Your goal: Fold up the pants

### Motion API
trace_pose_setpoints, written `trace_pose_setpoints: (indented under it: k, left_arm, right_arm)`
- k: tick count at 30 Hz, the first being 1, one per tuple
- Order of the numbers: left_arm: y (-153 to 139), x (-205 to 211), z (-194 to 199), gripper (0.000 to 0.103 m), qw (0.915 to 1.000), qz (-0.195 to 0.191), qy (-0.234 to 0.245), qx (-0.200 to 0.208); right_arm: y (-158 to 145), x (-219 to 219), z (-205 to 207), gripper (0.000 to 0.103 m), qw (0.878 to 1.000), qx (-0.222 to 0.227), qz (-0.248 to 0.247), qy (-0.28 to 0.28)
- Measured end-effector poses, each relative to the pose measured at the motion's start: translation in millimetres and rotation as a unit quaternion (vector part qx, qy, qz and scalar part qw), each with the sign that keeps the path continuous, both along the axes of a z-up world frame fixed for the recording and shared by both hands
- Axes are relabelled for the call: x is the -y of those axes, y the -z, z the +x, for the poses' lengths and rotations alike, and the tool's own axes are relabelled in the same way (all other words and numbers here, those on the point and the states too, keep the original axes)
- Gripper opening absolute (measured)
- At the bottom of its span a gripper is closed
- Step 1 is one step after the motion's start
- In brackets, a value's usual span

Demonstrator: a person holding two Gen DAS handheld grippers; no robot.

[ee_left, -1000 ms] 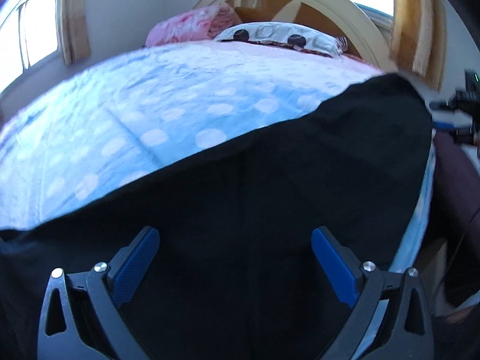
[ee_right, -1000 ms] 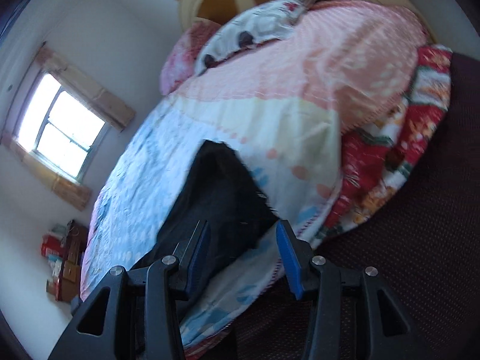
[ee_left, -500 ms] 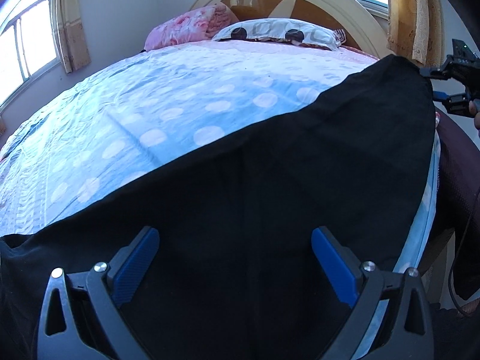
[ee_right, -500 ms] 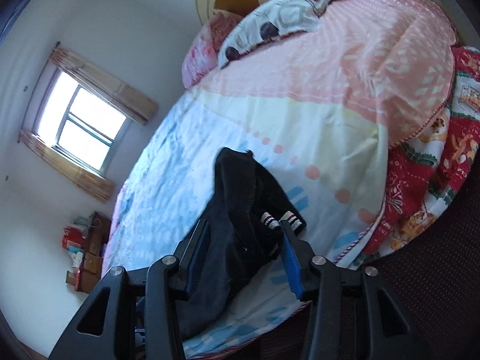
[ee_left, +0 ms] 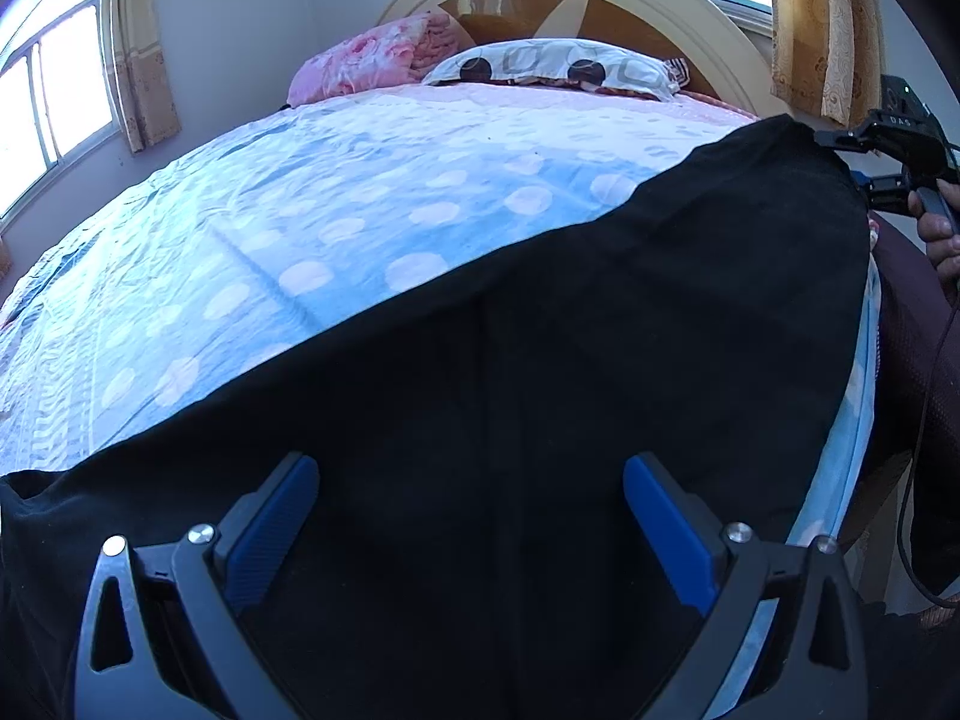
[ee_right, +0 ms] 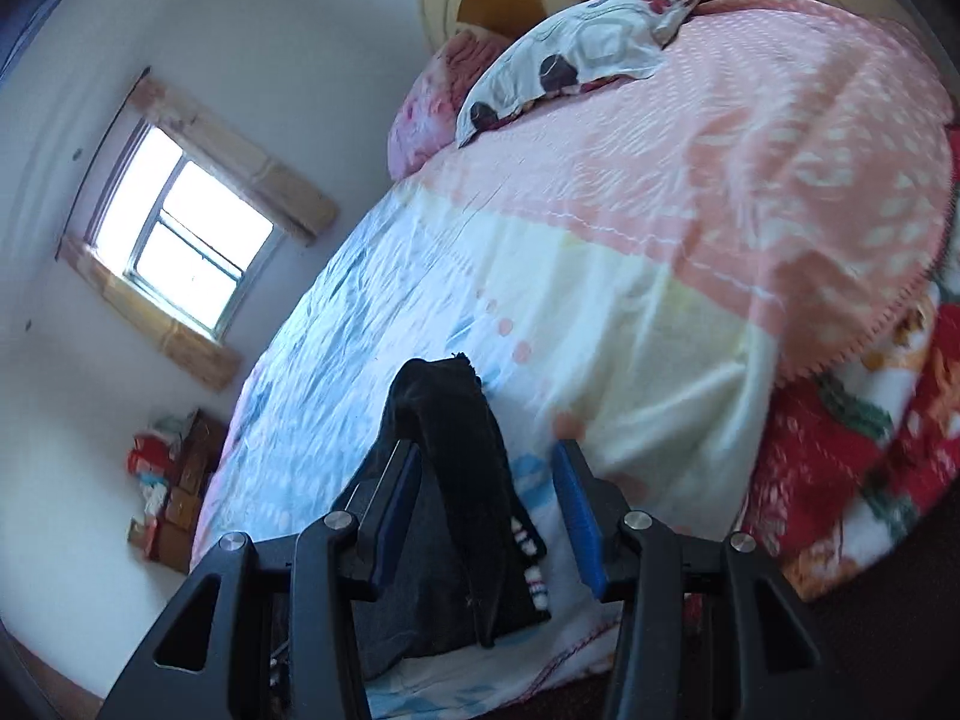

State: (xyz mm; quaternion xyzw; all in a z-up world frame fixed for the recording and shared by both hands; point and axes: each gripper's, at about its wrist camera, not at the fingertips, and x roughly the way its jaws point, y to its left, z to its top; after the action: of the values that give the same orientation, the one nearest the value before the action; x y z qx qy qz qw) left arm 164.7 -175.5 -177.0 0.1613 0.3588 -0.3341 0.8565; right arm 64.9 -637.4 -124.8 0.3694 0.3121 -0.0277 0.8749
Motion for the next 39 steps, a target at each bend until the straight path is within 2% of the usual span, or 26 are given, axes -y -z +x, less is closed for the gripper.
trace_pose_setpoints:
  k: [3, 5, 8, 10, 15, 18, 21, 23, 25, 27, 28, 29, 32, 34, 35, 37, 39]
  left_arm:
    - [1, 0, 0, 0.103, 1.0000, -0.001, -0.001, 0.003]
    - [1, 1, 1, 0.103, 1.0000, -0.001, -0.002, 0.004]
    - [1, 1, 2, 0.103, 1.0000, -0.001, -0.001, 0.002]
    - [1, 1, 2, 0.103, 1.0000, -0.001, -0.001, 0.002]
    - [0, 0, 3, 0.103, 1.0000, -0.002, -0.002, 0.000]
    - [-5, -6, 5, 0.103, 0.9996, -0.019, -0.010, -0.015]
    - [-12, -23, 10, 0.103, 0.9957, -0.075, -0.023, -0.048]
    - [-16, -38, 13, 0.103, 0.9898, -0.118, -0.034, -0.071]
    - [-16, -53, 16, 0.103, 0.9823, -0.155, -0.046, -0.094]
    - [-14, -64, 18, 0.103, 0.9768, -0.176, -0.055, -0.110]
    - [-14, -71, 19, 0.103, 0.9736, -0.187, -0.057, -0.117]
    - [-13, -75, 18, 0.103, 0.9716, -0.193, -0.060, -0.123]
    - [-9, -85, 20, 0.103, 0.9637, -0.215, -0.064, -0.145]
    - [-7, -85, 19, 0.103, 0.9601, -0.225, -0.061, -0.155]
    - [-7, -83, 18, 0.103, 0.9590, -0.228, -0.058, -0.159]
    - [-7, -75, 16, 0.103, 0.9564, -0.234, -0.049, -0.168]
    - [-9, -65, 16, 0.103, 0.9528, -0.242, -0.039, -0.179]
  right_arm:
    - [-5, -13, 10, 0.048, 0.998, -0.011, -0.022, -0.053]
    - [-6, -18, 10, 0.047, 0.997, -0.017, -0.034, -0.066]
    - [-5, -15, 8, 0.024, 0.997, -0.020, -0.023, -0.066]
    - [-11, -23, 0, 0.021, 0.997, -0.011, -0.025, -0.069]
    - [-38, -51, -7, 0.011, 0.994, 0.014, -0.071, -0.080]
    - [-62, -82, -3, 0.009, 0.989, 0.039, -0.094, -0.103]
    - [-85, -137, 9, 0.008, 0.977, 0.056, -0.133, -0.160]
    - [-90, -186, 22, 0.008, 0.963, 0.051, -0.165, -0.206]
    - [-83, -234, 37, 0.008, 0.949, 0.039, -0.191, -0.248]
    - [-63, -282, 52, 0.007, 0.931, 0.020, -0.220, -0.289]
    - [-53, -295, 58, 0.007, 0.927, 0.010, -0.223, -0.302]
    - [-36, -315, 66, 0.007, 0.920, -0.008, -0.224, -0.322]
    - [5, -339, 82, 0.007, 0.903, -0.067, -0.228, -0.358]
    - [22, -338, 87, 0.008, 0.898, -0.107, -0.212, -0.370]
    - [24, -333, 84, 0.010, 0.898, -0.112, -0.204, -0.374]
    - [17, -322, 73, 0.020, 0.900, -0.096, -0.192, -0.380]
    - [4, -306, 62, 0.045, 0.904, -0.078, -0.174, -0.382]
